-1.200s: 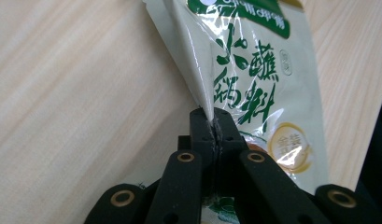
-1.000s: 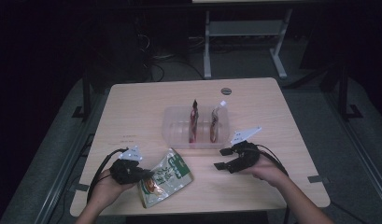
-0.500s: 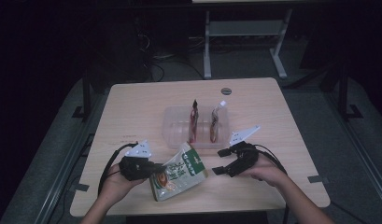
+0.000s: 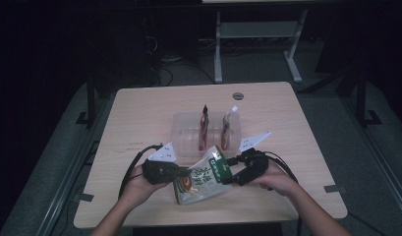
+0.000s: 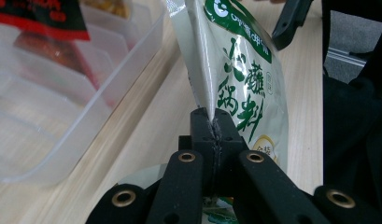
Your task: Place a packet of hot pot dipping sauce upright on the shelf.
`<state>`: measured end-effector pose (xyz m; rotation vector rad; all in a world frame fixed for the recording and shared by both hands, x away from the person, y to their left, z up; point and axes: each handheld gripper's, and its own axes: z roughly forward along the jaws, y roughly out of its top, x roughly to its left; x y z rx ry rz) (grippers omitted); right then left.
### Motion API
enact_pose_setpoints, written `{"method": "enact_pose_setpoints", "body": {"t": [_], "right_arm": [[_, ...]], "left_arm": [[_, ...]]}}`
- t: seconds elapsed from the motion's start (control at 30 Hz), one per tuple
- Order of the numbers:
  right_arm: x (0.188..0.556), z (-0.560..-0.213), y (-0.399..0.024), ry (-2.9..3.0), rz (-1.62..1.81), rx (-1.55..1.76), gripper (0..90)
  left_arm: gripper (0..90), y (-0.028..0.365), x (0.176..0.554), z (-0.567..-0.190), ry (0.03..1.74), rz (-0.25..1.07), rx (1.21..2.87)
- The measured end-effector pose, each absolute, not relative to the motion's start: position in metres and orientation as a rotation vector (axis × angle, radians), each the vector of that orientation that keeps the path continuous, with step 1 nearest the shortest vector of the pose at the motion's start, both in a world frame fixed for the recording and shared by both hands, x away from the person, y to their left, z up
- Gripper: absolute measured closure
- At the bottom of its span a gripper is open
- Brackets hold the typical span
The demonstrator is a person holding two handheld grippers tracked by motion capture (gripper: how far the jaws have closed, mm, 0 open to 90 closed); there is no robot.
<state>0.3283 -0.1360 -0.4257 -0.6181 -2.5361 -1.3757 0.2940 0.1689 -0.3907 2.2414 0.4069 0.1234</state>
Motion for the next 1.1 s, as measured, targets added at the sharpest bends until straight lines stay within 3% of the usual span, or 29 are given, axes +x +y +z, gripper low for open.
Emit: {"method": "enact_pose_setpoints", "body": {"t": [0.27,0.33,0.37,0.77,0.97,1.1], "right_arm": [[0.327,-0.424,-0.13,-2.507,-1.419,-0.563,49.1],[0.327,-0.424,-0.129,-2.501,-1.421,-0.562,51.6],[0.327,-0.423,-0.129,-2.5,-1.427,-0.559,58.0],[0.327,-0.423,-0.126,-2.49,-1.419,-0.448,87.6],[0.327,-0.421,-0.125,-2.498,-1.413,-0.437,89.9],[0.327,-0.422,-0.124,-2.513,-1.406,-0.435,90.0]], "left_arm": [[89.7,0.163,0.292,-0.394,0.375,0.124,2.251],[89.7,0.163,0.292,-0.395,0.374,0.123,2.255],[89.6,0.163,0.292,-0.395,0.371,0.12,2.26],[89.5,0.167,0.294,-0.394,0.374,0.151,2.249],[88.0,0.167,0.295,-0.397,0.371,0.183,2.256],[80.8,0.17,0.295,-0.397,0.389,0.201,2.25]]}}
